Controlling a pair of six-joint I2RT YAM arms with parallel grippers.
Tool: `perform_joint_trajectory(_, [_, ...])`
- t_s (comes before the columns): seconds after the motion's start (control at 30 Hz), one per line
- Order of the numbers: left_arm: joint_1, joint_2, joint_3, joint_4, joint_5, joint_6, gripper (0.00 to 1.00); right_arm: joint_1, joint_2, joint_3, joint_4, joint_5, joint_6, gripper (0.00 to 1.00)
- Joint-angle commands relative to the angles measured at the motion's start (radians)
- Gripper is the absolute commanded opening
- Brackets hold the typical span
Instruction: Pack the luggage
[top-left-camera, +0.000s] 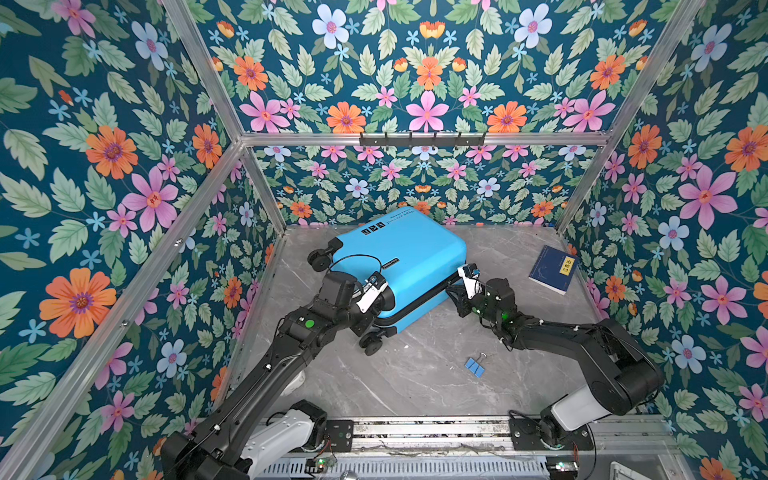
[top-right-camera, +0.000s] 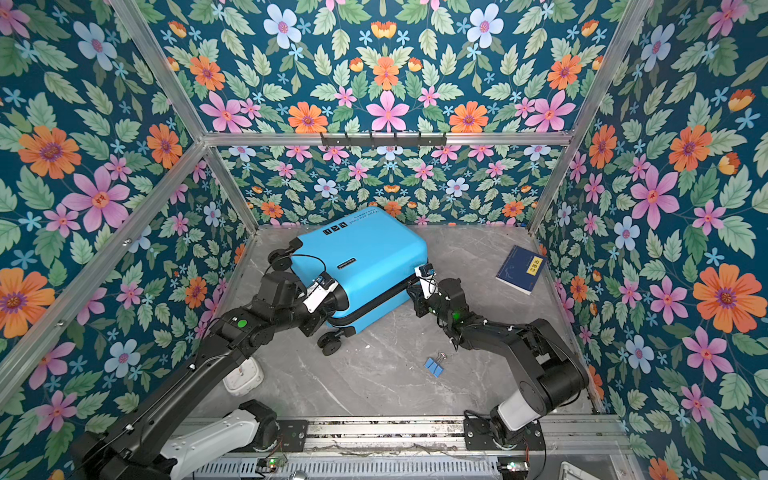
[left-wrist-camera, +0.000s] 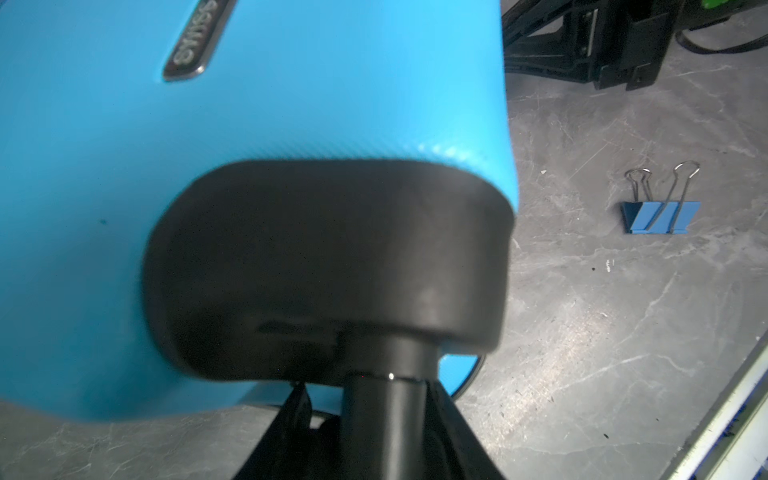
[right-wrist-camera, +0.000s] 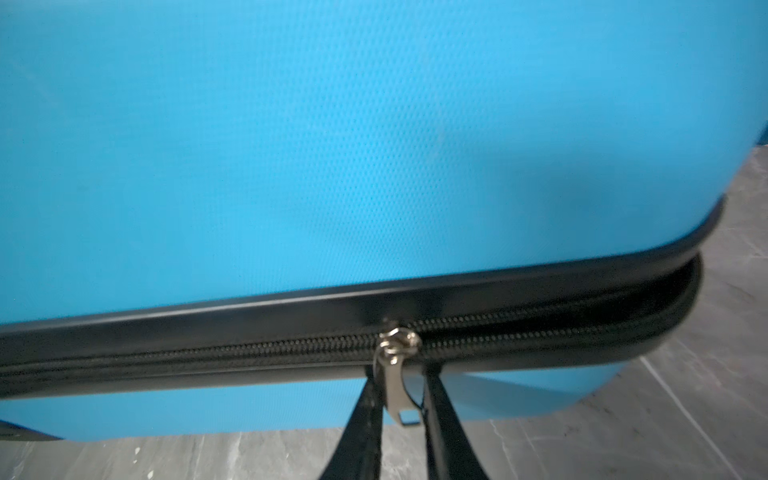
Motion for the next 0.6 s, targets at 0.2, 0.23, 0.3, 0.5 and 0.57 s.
perform_joint_trajectory(0.2, [0.000, -0.014, 0.014, 0.132, 0.025, -0.003, 0.00, 0.000, -0.021, 0.000, 0.018, 0.021, -0.008, 0.09])
perform_joint_trajectory(0.23, [0.000, -0.014, 0.014, 0.132, 0.025, -0.003, 0.00, 0.000, -0.024, -0.001, 0.015, 0.020, -0.008, 0.08])
perform_joint_trajectory(0.3, [0.000, -0.015, 0.014, 0.132, 0.025, -0.003, 0.00, -0.001, -0.029, -0.001, 0.006, 0.021, -0.012, 0.05])
perform_joint_trajectory(0.5, [0.000, -0.012, 0.012, 0.132, 0.025, -0.003, 0.00, 0.000, -0.037, -0.008, -0.006, 0.032, -0.016, 0.00])
perform_joint_trajectory(0.57, [0.000, -0.014, 0.012, 0.132, 0.025, -0.003, 0.00, 0.000, -0.038, -0.008, -0.014, 0.042, -0.014, 0.00])
